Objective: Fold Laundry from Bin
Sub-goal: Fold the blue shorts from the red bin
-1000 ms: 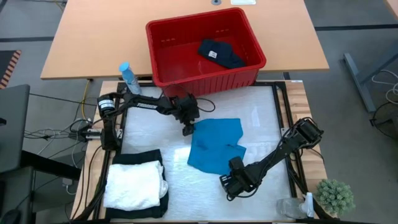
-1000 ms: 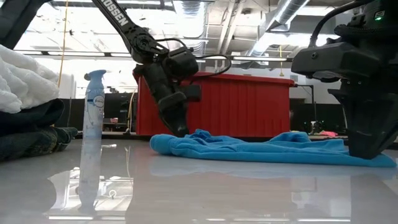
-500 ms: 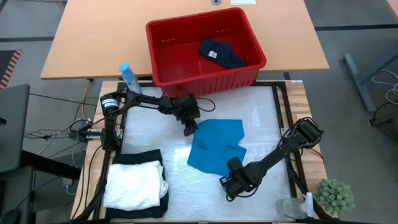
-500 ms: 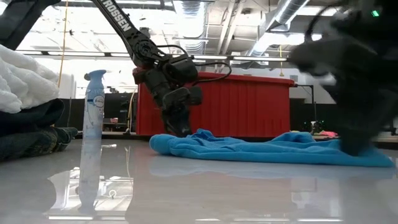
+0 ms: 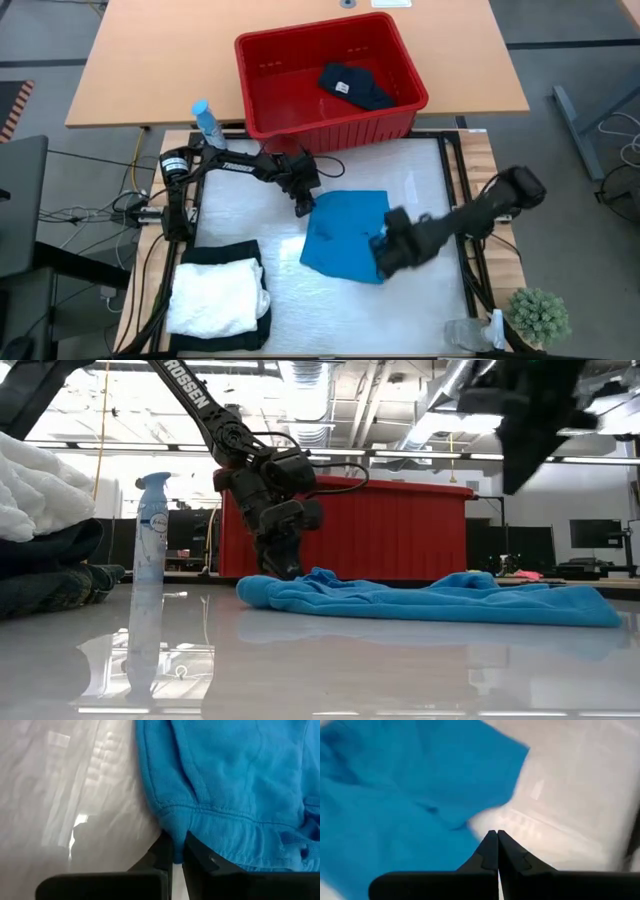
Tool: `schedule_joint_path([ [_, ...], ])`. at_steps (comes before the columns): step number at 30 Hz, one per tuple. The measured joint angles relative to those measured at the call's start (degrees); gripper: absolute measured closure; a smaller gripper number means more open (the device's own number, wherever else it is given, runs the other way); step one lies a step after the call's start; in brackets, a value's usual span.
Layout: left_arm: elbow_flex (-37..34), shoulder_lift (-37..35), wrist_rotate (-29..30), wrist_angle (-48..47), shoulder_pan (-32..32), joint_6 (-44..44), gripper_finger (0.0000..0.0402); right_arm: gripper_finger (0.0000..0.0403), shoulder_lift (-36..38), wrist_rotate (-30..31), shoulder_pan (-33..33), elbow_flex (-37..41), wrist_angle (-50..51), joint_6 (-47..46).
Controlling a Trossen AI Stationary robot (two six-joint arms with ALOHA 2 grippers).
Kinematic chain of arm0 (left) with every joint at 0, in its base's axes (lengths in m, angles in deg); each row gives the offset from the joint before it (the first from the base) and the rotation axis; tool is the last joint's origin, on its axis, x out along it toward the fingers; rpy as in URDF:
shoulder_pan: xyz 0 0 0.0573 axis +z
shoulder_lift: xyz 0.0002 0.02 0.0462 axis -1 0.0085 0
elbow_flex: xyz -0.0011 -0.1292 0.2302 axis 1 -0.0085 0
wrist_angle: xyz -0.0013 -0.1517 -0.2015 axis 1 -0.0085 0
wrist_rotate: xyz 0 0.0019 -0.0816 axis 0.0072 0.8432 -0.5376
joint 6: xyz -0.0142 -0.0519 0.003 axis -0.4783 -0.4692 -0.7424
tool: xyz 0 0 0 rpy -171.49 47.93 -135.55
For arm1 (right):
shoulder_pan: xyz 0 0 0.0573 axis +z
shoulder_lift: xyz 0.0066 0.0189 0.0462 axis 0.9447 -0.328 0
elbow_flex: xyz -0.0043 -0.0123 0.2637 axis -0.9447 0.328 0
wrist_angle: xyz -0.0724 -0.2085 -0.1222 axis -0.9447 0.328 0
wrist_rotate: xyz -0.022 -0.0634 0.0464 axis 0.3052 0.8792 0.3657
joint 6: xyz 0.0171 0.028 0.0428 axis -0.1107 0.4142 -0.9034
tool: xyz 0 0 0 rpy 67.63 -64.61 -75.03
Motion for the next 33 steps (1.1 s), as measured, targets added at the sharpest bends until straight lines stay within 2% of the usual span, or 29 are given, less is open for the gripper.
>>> schedule_joint_path([
  [4, -0.04, 0.04, -0.13, 0.0, 0.07, -0.15, 0.0391, 0.037, 8.57, -4.12, -11.87, 4.84, -5.41, 25.55],
  [7, -0.07, 0.05, -0.12, 0.0, 0.07, 0.21, 0.0391, 0.0346, 14.58, -12.42, -24.12, 8.21, -12.79, 44.22],
  [10, -0.11, 0.09, -0.09, 0.08, 0.07, 0.03, 0.0391, 0.0312, 17.55, -19.34, -35.16, 11.39, -20.15, 57.8],
  [14, -0.18, 0.11, -0.07, 0.44, 0.09, -1.4, 0.039, 0.0253, 16.28, -27.61, -44.83, 14.48, -30.59, 71.3],
  [17, -0.18, 0.11, -0.05, 0.46, 0.11, -1.87, 0.039, 0.0215, 11.56, -31.32, -47.74, 15.21, -35.58, 78.08],
  [21, -0.2, 0.11, -0.03, 0.53, 0.11, -2.72, 0.039, 0.0187, 3.9, -32.48, -49.37, 15.27, -35.88, 84.24],
  [28, -0.22, 0.11, 0.15, 0.74, 0.11, -3.18, 0.039, 0.0186, -4.06, -32.83, -51.69, 15.29, -34.01, 89.56],
  [33, -0.27, 0.11, 0.21, 1.23, 0.11, -3.48, 0.039, 0.0193, -7.33, -30.38, -52.16, 15.25, -34.35, 91.65],
])
